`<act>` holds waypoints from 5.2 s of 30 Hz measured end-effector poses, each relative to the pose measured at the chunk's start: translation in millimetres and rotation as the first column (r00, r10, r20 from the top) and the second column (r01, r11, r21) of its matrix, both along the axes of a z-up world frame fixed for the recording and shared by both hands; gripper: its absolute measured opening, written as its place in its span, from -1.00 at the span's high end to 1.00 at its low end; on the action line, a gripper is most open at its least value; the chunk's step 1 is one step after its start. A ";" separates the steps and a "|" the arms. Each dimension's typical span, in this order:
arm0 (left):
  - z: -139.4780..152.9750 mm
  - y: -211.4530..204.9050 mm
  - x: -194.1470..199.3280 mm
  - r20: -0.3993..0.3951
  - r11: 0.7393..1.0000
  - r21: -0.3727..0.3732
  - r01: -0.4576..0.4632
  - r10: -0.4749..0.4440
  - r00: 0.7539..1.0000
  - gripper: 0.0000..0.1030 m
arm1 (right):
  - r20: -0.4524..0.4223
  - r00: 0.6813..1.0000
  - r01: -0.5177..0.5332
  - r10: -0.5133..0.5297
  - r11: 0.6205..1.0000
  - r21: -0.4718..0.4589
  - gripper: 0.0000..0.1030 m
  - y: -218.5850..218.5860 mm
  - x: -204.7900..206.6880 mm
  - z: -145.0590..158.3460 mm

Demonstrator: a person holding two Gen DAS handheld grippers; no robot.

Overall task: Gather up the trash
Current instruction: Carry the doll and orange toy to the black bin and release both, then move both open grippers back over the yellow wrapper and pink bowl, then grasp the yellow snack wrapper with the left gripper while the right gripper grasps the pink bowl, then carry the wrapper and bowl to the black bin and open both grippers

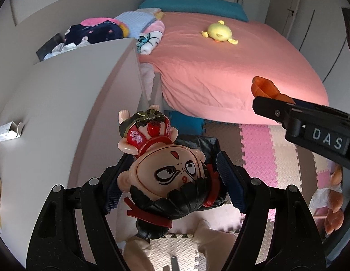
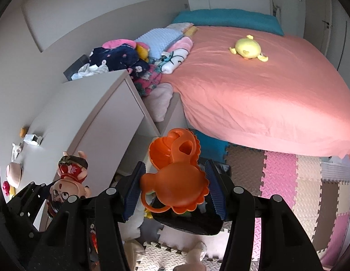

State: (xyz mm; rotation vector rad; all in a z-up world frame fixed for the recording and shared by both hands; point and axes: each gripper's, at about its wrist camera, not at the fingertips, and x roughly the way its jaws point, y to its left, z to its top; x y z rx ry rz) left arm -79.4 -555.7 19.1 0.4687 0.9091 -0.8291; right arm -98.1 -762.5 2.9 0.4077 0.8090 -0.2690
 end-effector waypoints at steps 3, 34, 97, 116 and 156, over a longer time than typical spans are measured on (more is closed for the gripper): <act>-2.9 -4.0 -1.4 0.000 1.000 0.007 0.007 -0.007 1.000 -0.44 | -0.003 1.000 -0.004 0.004 1.000 0.001 -0.08 -1.8 3.0 -1.8; 13.5 21.9 5.5 0.046 1.000 -0.026 -0.013 0.014 0.999 -0.88 | -0.005 1.000 0.018 -0.019 0.999 -0.042 -0.67 27.8 10.6 6.0; -6.0 414.3 179.1 -0.099 0.696 -0.056 -0.716 0.709 0.698 -0.59 | -0.037 0.834 -0.551 0.551 0.827 -0.113 -0.67 404.6 145.1 41.1; -2.7 445.0 186.6 -0.050 0.686 -0.064 -0.725 0.723 0.689 0.37 | -0.095 0.783 -0.622 0.615 0.763 -0.175 -0.67 509.1 182.5 22.8; 45.9 347.8 128.3 0.060 0.809 -0.078 -0.583 0.588 0.807 0.37 | 0.096 0.865 -0.487 0.492 0.870 -0.068 -0.67 346.9 107.2 76.8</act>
